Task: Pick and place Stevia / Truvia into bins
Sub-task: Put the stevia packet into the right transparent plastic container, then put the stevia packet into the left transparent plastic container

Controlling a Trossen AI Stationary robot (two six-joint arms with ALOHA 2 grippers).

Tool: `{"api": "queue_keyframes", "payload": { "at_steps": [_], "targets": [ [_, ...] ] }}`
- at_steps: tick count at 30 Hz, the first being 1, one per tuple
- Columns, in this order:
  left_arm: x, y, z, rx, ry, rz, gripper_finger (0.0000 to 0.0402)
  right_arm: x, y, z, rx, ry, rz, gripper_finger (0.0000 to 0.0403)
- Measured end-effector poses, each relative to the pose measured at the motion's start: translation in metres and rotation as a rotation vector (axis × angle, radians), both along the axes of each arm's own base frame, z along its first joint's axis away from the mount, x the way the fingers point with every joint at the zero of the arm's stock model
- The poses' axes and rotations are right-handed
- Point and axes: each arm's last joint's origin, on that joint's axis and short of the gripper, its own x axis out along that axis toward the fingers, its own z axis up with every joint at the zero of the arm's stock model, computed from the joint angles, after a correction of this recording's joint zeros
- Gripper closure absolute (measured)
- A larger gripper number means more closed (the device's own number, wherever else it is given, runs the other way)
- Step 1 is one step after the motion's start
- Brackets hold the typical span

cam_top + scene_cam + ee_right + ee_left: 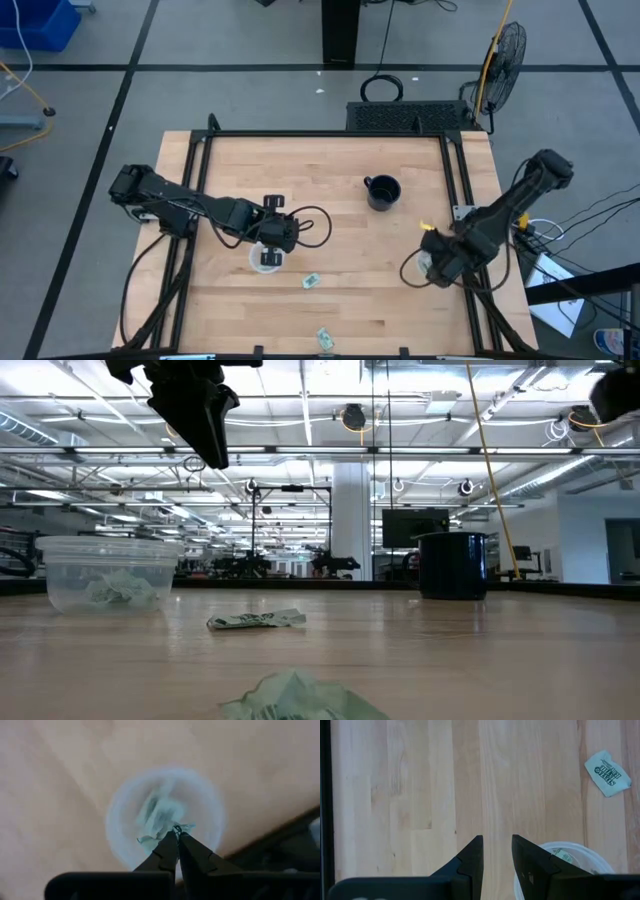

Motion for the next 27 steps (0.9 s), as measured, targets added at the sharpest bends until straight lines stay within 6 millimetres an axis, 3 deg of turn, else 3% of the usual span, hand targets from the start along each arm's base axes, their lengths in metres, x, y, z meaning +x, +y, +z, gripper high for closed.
{"api": "queue_keyframes", "payload": {
  "at_steps": [3, 6, 11, 23, 27],
  "targets": [
    [0.0, 0.0, 0.0, 0.0, 0.0, 0.0, 0.0293, 0.0, 0.007, -0.01, 0.046, 0.018, 0.03, 0.04],
    [0.0, 0.0, 0.0, 0.0, 0.0, 0.0, 0.0293, -0.004, 0.005, -0.027, -0.016, 0.081, 0.048, 0.04],
    [0.0, 0.0, 0.0, 0.006, 0.002, -0.015, 0.0293, -0.006, -0.003, -0.044, -0.051, 0.128, -0.066, 0.0389],
    [0.0, 0.0, 0.0, 0.006, 0.003, -0.014, 0.0293, -0.003, -0.002, -0.046, -0.014, 0.117, -0.013, 0.0316],
    [0.0, 0.0, 0.0, 0.005, 0.003, -0.014, 0.0293, 0.002, 0.0, -0.046, -0.013, 0.037, 0.001, 0.0308]
  ]
}}
